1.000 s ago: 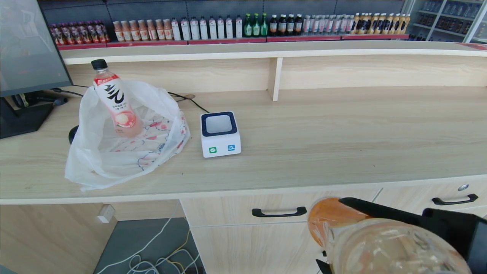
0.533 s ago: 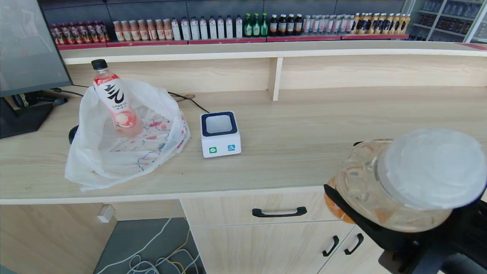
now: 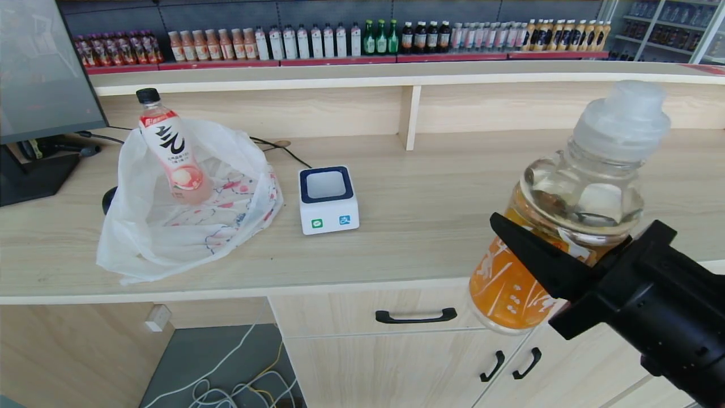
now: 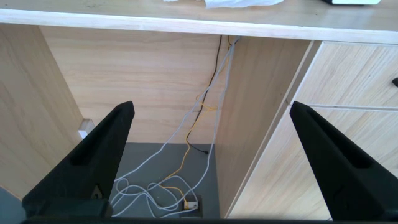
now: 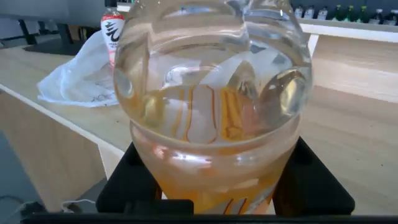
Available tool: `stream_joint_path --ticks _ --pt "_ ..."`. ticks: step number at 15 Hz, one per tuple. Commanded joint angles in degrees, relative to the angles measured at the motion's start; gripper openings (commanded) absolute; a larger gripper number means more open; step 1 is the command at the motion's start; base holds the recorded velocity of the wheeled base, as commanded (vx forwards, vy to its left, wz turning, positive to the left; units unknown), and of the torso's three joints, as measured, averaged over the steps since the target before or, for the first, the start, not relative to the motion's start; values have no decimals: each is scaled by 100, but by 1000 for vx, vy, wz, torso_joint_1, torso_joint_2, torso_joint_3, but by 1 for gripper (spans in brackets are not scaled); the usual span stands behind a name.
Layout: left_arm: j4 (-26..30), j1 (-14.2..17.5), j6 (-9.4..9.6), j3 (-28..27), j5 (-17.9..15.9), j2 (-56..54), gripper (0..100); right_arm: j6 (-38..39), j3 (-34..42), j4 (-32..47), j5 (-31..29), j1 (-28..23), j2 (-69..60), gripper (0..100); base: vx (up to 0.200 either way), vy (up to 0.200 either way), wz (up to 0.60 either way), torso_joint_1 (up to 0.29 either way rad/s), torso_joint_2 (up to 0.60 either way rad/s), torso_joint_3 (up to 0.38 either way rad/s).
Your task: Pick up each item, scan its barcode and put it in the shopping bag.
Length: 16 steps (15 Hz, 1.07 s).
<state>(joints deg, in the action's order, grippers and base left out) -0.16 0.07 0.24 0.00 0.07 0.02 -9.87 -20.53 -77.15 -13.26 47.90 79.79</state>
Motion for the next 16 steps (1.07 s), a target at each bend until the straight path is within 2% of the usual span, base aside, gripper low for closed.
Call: stream_joint_path --ticks 1,2,4,6,11,14,16 --pt "-2 1 2 0 1 -2 100 504 -188 -1 34 -791 318 0 0 0 0 0 0 0" --pt "-2 1 2 0 1 -2 100 566 -311 -10 131 -1010 415 0 0 0 0 0 0 0" --pt "-2 1 2 0 1 -2 100 777 -637 -10 166 -1037 511 0 0 0 0 0 0 0" --pt "-2 1 2 0 1 -2 100 662 -812 -10 -106 -1046 582 0 0 0 0 0 0 0" --pt "-2 1 2 0 1 -2 100 258 -566 -98 -379 -1309 380 0 0 0 0 0 0 0" --pt "-2 1 20 0 1 -2 100 276 -39 -397 -370 -1371 204 0 0 0 0 0 0 0" --pt "-2 1 2 0 -7 -2 100 267 -171 -379 -335 -1353 265 0 0 0 0 0 0 0"
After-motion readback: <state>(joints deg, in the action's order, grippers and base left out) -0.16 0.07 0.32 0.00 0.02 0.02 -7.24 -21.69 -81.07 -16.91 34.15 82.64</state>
